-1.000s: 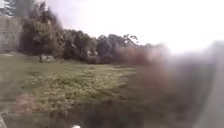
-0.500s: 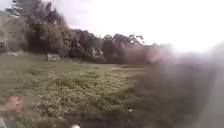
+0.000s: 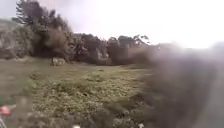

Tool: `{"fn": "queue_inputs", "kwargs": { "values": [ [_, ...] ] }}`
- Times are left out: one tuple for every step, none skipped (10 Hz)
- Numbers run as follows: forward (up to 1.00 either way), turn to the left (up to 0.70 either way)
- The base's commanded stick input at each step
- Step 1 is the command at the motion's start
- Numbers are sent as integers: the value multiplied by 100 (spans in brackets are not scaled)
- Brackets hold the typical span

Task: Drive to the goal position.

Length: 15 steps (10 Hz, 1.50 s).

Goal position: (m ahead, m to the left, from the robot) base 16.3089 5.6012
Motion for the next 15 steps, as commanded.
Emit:
{"fn": "queue_inputs", "kwargs": {
  "values": [
    [70,14],
    [70,14],
    [70,14],
    [70,14],
    [70,14],
    [70,14],
    [70,14],
    [70,14],
    [70,14],
    [70,14],
    [70,14],
    [70,14],
    [70,14],
    [70,14],
    [70,14]
  ]
}}
